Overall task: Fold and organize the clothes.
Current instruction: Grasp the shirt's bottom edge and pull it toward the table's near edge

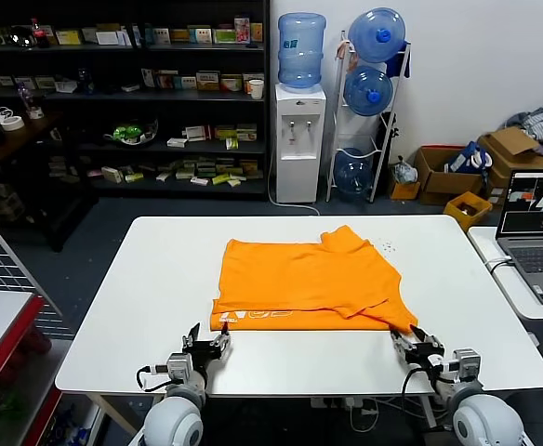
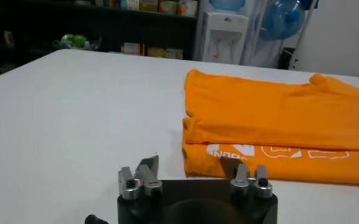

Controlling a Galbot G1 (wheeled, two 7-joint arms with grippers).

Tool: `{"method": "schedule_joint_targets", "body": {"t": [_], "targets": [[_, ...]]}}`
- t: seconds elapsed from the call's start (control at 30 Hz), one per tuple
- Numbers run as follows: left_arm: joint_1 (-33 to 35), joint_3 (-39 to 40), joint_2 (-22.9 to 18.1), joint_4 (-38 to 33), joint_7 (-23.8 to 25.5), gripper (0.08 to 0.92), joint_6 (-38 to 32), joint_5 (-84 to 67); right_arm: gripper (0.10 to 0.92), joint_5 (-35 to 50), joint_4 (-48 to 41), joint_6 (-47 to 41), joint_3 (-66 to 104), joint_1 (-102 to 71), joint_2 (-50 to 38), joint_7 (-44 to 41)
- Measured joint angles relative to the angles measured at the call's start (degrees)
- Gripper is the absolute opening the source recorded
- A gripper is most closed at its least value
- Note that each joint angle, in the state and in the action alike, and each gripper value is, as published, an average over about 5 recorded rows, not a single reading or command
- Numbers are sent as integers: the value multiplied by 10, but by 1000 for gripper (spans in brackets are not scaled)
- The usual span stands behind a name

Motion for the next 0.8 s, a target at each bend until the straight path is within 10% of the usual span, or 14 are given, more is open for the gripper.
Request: {"method": "schedule_joint_targets", "body": {"t": [0.37, 0.8], "targets": [[-3, 1, -4, 7, 0, 282, -1, 1, 144, 12, 1, 2, 2, -3, -1, 6], [15, -4, 17, -35, -20, 93, 11, -19, 124, 59, 60, -24, 27, -50, -21, 39]]}}
